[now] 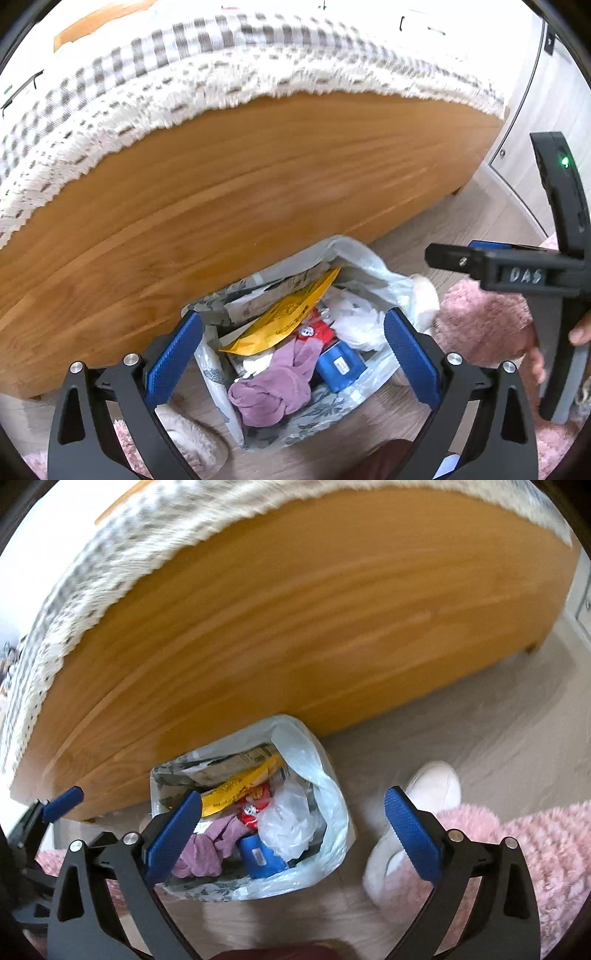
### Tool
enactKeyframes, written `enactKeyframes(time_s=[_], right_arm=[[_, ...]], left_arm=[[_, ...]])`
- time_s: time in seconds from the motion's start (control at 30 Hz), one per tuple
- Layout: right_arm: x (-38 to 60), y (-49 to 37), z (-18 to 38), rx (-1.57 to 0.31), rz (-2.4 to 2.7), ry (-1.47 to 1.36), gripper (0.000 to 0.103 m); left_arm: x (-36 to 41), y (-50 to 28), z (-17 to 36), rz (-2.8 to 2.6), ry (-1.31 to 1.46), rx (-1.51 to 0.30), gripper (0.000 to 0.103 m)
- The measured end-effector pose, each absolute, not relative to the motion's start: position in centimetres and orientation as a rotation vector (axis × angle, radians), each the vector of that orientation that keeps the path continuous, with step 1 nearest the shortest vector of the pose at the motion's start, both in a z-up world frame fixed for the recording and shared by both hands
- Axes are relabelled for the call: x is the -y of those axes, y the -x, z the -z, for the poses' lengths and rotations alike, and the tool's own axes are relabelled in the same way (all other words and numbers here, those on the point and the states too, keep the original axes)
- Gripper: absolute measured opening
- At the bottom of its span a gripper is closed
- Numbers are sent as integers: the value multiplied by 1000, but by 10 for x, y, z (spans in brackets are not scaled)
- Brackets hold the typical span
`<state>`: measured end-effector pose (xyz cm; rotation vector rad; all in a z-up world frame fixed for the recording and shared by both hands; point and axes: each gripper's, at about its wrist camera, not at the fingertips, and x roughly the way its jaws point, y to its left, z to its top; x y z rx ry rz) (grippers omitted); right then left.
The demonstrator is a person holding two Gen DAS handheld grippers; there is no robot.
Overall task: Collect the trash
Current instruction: 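Raise both open tools from the bag back toward the bed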
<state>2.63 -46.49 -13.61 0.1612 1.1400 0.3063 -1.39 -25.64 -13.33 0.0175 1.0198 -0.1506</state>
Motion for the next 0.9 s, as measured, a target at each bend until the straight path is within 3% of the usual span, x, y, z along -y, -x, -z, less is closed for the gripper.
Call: enactKeyframes(time_s=[0.9], right_arm=[[451,-15,44,-741,-305,-24,95]], left_arm=[[213,30,33,217,216,-679,95]])
